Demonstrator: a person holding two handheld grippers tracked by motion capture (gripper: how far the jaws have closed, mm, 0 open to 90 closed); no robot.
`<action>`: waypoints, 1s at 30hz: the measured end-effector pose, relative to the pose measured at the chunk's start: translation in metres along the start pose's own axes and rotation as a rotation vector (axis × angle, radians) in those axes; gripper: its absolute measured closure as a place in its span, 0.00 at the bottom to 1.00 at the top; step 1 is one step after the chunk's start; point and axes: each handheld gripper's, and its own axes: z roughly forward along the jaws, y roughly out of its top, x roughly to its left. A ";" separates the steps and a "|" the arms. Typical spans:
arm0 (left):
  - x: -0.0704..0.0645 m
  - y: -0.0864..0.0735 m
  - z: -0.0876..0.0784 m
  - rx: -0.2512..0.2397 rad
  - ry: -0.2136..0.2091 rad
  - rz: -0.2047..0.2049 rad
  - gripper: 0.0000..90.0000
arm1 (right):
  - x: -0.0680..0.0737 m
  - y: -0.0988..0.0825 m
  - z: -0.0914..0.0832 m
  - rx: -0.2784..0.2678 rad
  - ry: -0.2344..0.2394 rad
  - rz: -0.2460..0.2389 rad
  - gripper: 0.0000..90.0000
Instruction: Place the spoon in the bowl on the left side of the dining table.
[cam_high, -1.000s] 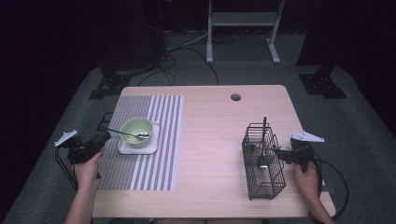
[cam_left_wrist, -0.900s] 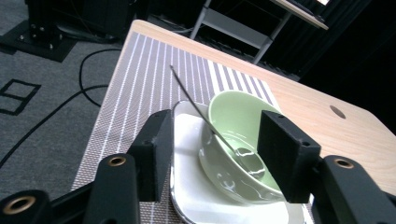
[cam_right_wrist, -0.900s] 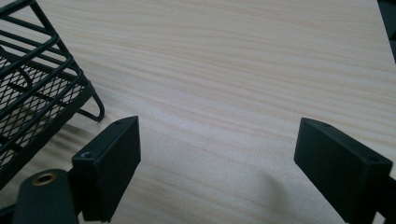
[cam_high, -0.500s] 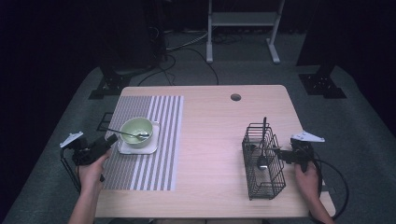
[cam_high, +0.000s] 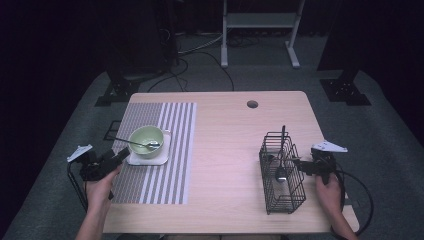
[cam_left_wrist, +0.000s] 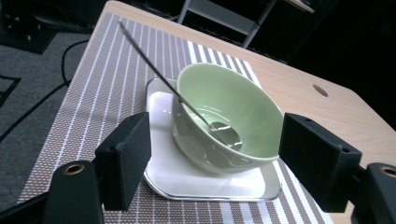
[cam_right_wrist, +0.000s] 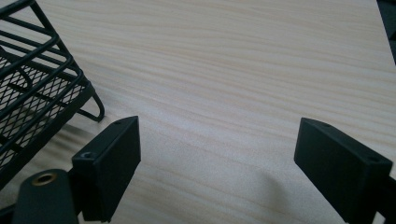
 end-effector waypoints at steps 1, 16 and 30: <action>-0.001 0.000 0.000 0.001 0.000 0.006 0.26 | 0.000 0.000 0.000 0.000 0.000 0.000 0.15; -0.023 -0.005 0.003 0.016 -0.024 0.082 0.20 | 0.000 0.000 0.000 0.000 0.001 0.001 0.15; -0.044 -0.010 0.009 0.035 -0.084 0.140 0.19 | 0.000 0.000 0.000 0.000 0.001 0.001 0.15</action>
